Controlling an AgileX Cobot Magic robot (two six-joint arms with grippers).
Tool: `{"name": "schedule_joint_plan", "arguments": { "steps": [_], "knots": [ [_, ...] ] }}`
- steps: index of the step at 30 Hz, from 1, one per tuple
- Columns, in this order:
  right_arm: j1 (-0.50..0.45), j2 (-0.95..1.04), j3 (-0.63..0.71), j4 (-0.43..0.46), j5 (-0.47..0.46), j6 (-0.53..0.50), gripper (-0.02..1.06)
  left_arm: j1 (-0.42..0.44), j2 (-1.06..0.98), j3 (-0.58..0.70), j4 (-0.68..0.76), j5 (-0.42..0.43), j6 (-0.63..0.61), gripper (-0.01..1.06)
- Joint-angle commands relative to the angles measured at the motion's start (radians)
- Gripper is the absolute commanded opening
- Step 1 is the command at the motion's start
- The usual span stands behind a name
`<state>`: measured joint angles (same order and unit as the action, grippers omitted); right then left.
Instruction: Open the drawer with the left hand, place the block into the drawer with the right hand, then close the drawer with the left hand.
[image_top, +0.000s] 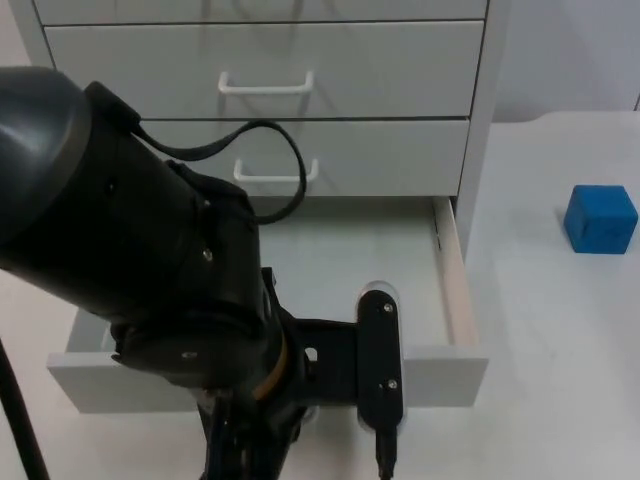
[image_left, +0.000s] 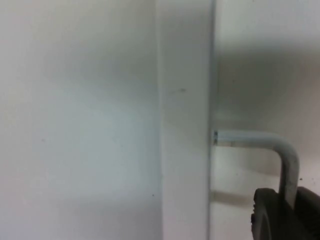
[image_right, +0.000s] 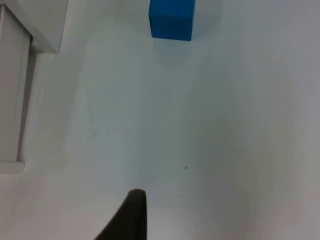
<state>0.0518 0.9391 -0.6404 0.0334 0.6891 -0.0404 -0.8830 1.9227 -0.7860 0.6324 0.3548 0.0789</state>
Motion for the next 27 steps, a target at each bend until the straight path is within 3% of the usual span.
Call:
{"name": "schedule_joint_plan", "arguments": {
  "steps": [1,4,7,8,12,15,27],
  "knots": [
    [0.003,-0.002,-0.006,0.002,-0.005,-0.001,1.04,-0.012,0.02,0.024,-0.073,-0.01,-0.011,0.0],
    [0.003,-0.002,-0.006,0.002,-0.007,-0.001,1.04,-0.012,0.02,0.024,-0.073,-0.015,-0.011,0.05],
    [0.003,-0.002,-0.006,0.002,-0.014,-0.001,1.04,-0.012,0.02,0.024,-0.073,-0.015,-0.011,0.26],
    [0.003,-0.002,-0.006,0.002,-0.014,-0.001,1.04,-0.012,0.02,0.024,-0.073,-0.015,-0.011,0.26],
    [0.003,-0.002,-0.006,0.002,-0.019,-0.001,1.04,-0.012,0.02,0.022,-0.073,-0.012,-0.011,0.58],
    [0.003,-0.002,-0.006,0.002,-0.019,-0.001,1.04,-0.012,0.017,0.022,-0.068,-0.006,-0.015,0.67],
    [0.003,-0.002,-0.006,0.002,-0.021,0.003,1.04,-0.012,0.013,0.022,-0.059,0.004,-0.022,0.69]
  ]
}}
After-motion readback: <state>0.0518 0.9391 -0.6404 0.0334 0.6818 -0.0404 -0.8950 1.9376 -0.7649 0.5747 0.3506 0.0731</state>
